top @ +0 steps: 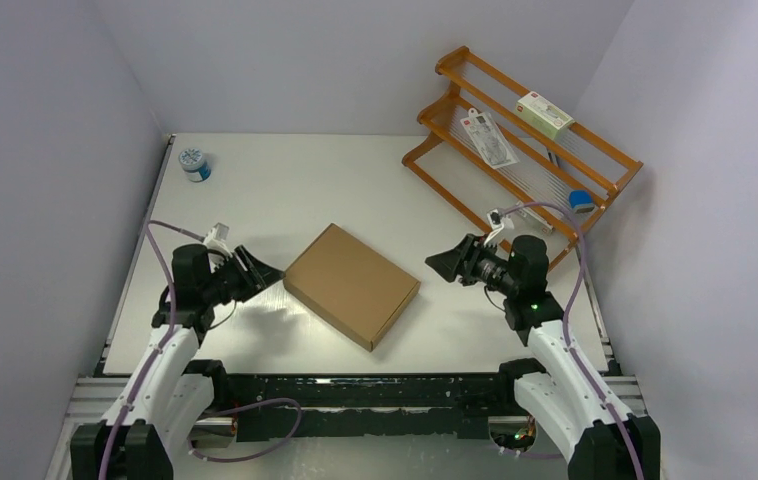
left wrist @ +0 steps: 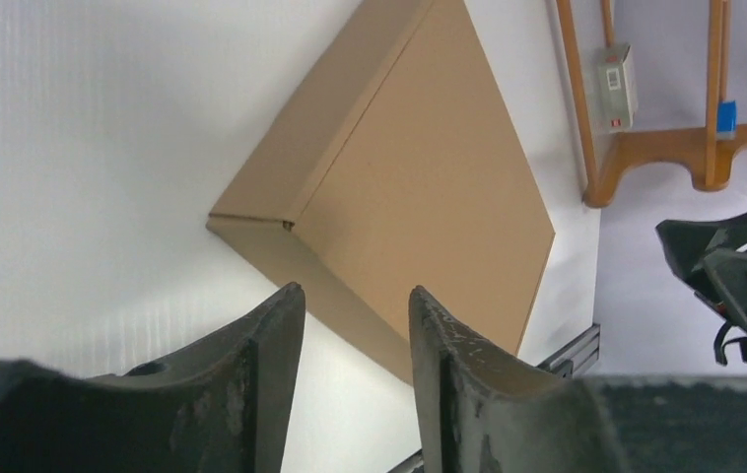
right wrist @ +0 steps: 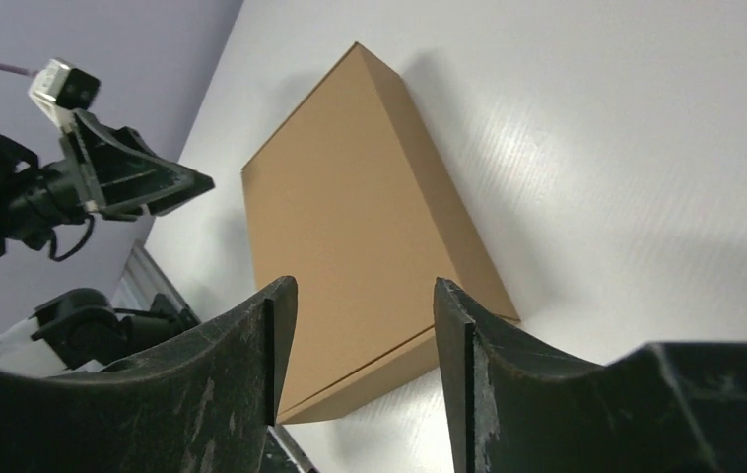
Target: Fold the paper box
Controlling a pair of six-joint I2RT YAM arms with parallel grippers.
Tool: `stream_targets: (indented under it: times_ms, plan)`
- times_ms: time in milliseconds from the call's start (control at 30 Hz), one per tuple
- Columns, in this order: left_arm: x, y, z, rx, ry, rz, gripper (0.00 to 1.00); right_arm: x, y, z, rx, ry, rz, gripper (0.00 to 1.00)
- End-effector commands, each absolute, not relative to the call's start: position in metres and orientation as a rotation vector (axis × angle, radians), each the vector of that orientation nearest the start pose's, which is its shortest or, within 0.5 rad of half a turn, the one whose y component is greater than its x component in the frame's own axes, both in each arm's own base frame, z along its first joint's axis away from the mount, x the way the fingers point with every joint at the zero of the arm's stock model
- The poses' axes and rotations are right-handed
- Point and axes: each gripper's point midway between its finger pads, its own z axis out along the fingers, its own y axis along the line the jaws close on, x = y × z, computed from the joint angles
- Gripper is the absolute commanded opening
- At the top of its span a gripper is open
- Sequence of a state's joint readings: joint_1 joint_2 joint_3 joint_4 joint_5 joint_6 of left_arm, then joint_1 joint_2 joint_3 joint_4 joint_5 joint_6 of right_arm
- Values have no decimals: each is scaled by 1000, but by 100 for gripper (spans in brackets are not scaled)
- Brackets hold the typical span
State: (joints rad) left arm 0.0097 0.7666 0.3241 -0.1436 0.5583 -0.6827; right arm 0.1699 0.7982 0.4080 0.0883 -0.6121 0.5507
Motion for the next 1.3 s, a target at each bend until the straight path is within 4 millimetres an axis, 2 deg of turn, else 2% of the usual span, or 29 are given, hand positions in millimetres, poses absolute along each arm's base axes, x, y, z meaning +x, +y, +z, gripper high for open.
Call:
stream_targets:
  times_ms: [0, 167, 300, 400, 467, 533, 600, 633, 767, 867, 967, 1100, 1267]
  plan:
    - [266, -105, 141, -411, 2051, -950, 52, 252, 153, 170, -55, 1965, 960, 60]
    - [280, -91, 180, -305, 2026, -799, 73, 263, 130, 189, -1, 1955, 785, 78]
    - [284, -74, 232, -187, 1948, -626, 88, 268, 109, 215, 58, 1905, 647, 88]
    - [280, -65, 259, -130, 1921, -527, 92, 268, 92, 232, 141, 1877, 565, 99]
    - [274, -80, 275, -39, 1905, -513, 94, 265, 81, 246, 182, 1844, 519, 100]
    - [267, -86, 287, 21, 1894, -439, 96, 258, 70, 264, 210, 1794, 472, 100]
    - [257, -79, 299, 17, 1865, -323, 97, 249, 62, 279, 212, 1744, 437, 100]
    - [249, -79, 307, 30, 1836, -306, 97, 245, 56, 286, 213, 1711, 415, 100]
    - [217, -53, 336, -23, 1671, -260, 97, 228, 43, 302, 207, 1618, 358, 100]
    - [197, -35, 340, -90, 1557, -252, 97, 221, 34, 303, 218, 1592, 316, 100]
    - [188, -29, 332, -136, 1492, -273, 97, 216, 30, 301, 222, 1562, 301, 100]
    - [192, -34, 309, -145, 1502, -304, 97, 213, 29, 293, 221, 1547, 295, 100]
    - [195, -29, 305, -164, 1530, -266, 97, 215, 30, 288, 215, 1562, 296, 100]
